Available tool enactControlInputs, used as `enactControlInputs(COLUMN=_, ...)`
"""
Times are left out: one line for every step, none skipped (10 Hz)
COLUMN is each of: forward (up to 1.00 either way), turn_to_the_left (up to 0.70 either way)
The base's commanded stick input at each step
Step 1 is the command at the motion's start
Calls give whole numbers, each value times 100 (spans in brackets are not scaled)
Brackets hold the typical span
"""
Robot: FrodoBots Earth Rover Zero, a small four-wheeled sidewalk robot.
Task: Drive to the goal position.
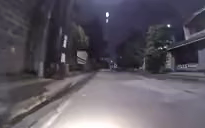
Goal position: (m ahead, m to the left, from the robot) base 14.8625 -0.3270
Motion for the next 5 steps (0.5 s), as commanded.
enactControlInputs(forward=50, turn_to_the_left=0)
enactControlInputs(forward=50, turn_to_the_left=0)
enactControlInputs(forward=50, turn_to_the_left=0)
enactControlInputs(forward=50, turn_to_the_left=0)
enactControlInputs(forward=50, turn_to_the_left=0)
